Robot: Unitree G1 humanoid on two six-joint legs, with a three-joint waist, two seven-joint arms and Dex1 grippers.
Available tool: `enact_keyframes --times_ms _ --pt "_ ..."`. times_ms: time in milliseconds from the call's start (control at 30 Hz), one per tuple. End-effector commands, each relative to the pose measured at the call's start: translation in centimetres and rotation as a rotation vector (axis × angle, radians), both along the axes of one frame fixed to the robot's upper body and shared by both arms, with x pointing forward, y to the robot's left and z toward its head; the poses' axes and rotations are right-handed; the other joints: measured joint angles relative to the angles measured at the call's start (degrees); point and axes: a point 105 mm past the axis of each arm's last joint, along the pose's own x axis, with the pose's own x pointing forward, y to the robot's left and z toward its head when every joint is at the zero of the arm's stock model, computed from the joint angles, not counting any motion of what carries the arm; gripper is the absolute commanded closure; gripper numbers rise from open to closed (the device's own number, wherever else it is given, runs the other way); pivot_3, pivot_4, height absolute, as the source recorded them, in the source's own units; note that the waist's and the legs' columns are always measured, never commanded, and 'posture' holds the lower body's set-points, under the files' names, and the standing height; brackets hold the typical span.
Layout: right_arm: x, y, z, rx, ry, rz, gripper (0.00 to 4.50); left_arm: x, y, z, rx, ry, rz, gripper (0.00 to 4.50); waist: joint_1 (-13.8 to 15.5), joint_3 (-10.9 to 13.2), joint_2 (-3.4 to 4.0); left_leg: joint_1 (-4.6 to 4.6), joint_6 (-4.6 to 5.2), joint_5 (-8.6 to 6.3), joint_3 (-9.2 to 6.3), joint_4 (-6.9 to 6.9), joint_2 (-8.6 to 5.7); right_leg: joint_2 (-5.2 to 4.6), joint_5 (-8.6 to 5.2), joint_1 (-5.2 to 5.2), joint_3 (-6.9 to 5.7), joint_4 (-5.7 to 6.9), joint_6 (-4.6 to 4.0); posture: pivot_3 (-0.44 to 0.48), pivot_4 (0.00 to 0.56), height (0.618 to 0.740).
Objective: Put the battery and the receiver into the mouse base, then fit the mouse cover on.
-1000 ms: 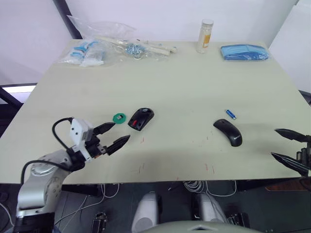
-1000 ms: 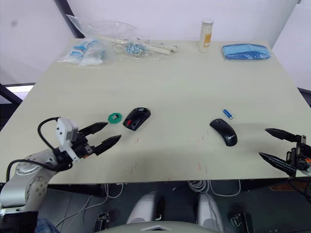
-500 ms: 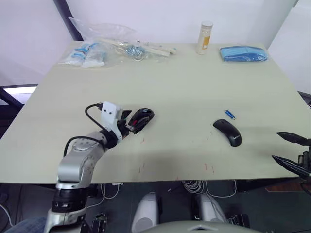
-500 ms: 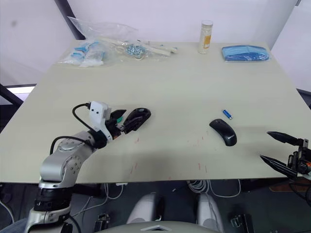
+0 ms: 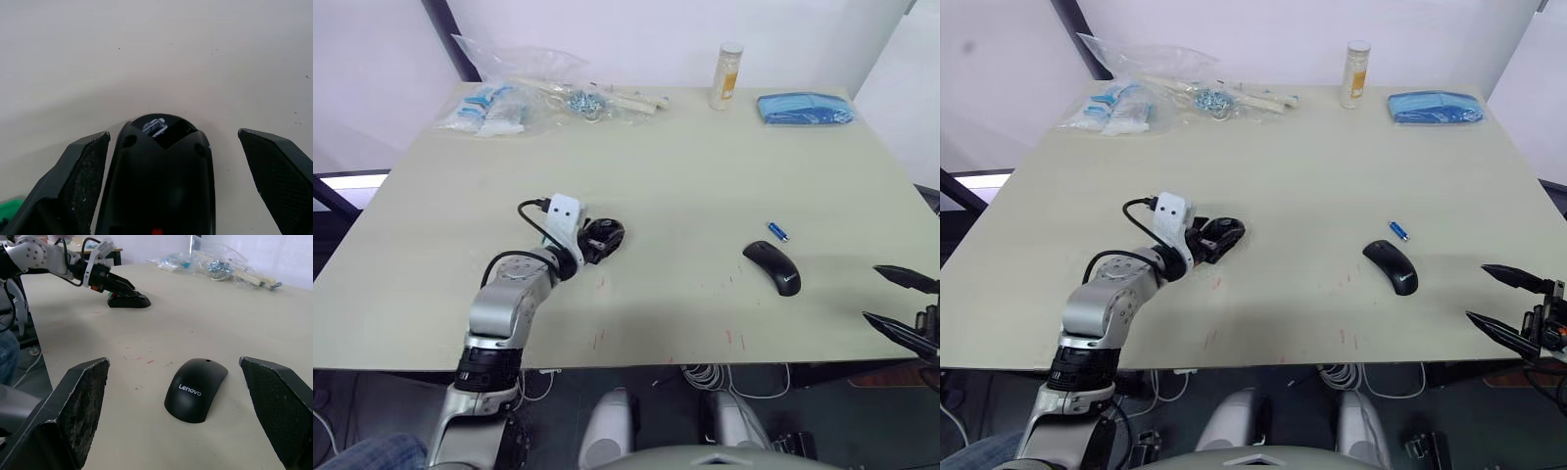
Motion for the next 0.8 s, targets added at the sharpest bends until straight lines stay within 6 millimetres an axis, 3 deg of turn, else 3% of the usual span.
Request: enact_keyframes --times_ms 33,800 --pt "-0.1 -0.4 0.9 -0.011 -0.055 -0.016 0.03 0.3 -0.4 0.7 0.028 -0.015 -0.007 0.0 0.0 0.0 0.0 0.0 0.0 0.0 0.0 0.0 0.0 0.0 0.0 0.0 0.0 0.0 0.01 0.0 0.15 0.74" --pt "-0.4 -0.4 0.4 -0.025 -0.058 -0.02 0.03 0.6 1.1 -2.0 0.082 0.114 0.027 0.0 0.0 0.0 0.02 0.01 0.0 0.0 -0.02 0.0 -0.01 -0.02 -0.08 0.01 0.0 -0.01 0.13 0.0 0.15 0.74"
